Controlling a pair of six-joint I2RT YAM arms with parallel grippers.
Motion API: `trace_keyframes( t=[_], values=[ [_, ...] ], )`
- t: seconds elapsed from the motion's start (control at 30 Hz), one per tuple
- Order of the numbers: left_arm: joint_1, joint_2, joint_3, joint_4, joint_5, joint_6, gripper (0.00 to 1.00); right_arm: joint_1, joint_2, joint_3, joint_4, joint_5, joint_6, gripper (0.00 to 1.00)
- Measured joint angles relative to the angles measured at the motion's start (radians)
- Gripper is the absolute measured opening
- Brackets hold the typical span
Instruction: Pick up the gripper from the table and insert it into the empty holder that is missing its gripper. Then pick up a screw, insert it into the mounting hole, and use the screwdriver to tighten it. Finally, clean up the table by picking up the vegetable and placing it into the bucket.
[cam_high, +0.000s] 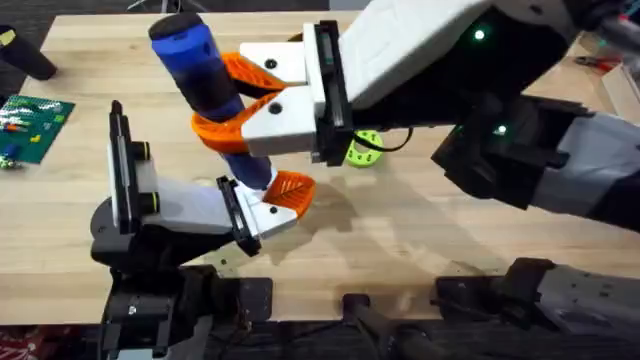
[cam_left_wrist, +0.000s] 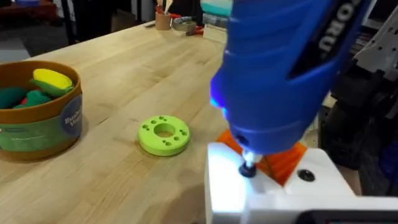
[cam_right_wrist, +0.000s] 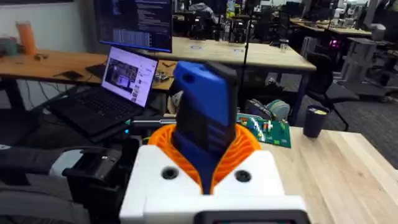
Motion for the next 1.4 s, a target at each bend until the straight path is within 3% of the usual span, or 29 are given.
trace_keyframes(
  t=[1.4],
  values=[
    [0.0, 0.0, 0.0, 0.0, 0.0, 0.0, 0.007, 0.001, 0.002, -0.013, 0.029, 0.0, 0.015, 0.054]
  ],
)
